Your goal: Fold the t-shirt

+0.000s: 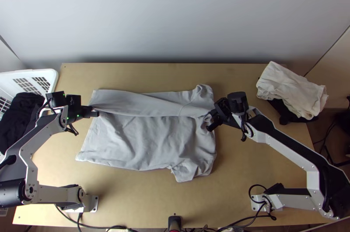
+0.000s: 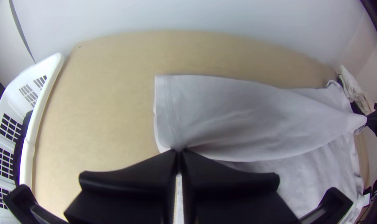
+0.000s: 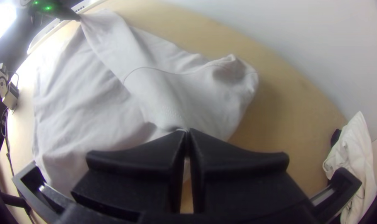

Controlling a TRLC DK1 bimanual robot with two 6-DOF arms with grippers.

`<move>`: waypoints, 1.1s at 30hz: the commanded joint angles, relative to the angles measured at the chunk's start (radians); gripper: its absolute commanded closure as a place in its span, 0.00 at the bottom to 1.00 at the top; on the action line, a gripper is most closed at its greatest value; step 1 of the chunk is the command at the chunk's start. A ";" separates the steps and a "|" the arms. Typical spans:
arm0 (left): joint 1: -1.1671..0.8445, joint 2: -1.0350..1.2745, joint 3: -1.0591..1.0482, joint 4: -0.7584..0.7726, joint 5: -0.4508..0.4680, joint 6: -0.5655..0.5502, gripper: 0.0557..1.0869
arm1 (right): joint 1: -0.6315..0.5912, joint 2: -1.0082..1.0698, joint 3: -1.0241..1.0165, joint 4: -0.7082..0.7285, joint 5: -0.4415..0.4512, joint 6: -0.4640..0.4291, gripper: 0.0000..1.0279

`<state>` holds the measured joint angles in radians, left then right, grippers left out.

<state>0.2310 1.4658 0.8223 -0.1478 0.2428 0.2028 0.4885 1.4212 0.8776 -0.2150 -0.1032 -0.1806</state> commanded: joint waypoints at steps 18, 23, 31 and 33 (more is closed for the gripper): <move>-0.032 -0.047 -0.084 -0.042 0.001 -0.006 0.90 | 0.004 -0.047 -0.065 -0.012 -0.001 0.004 0.90; -0.038 -0.067 -0.084 -0.098 0.001 -0.008 0.37 | 0.005 -0.047 -0.046 -0.049 0.000 0.024 0.31; 0.030 -0.283 -0.074 -0.384 0.001 0.044 0.05 | 0.001 -0.094 0.015 -0.124 0.000 0.053 0.04; 0.054 -0.332 -0.074 -0.492 0.001 0.098 0.05 | 0.001 -0.117 0.032 -0.149 -0.001 0.063 0.04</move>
<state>0.2295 1.2778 0.7460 -0.4034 0.2432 0.2134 0.4911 1.3514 0.8654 -0.3073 -0.1032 -0.1410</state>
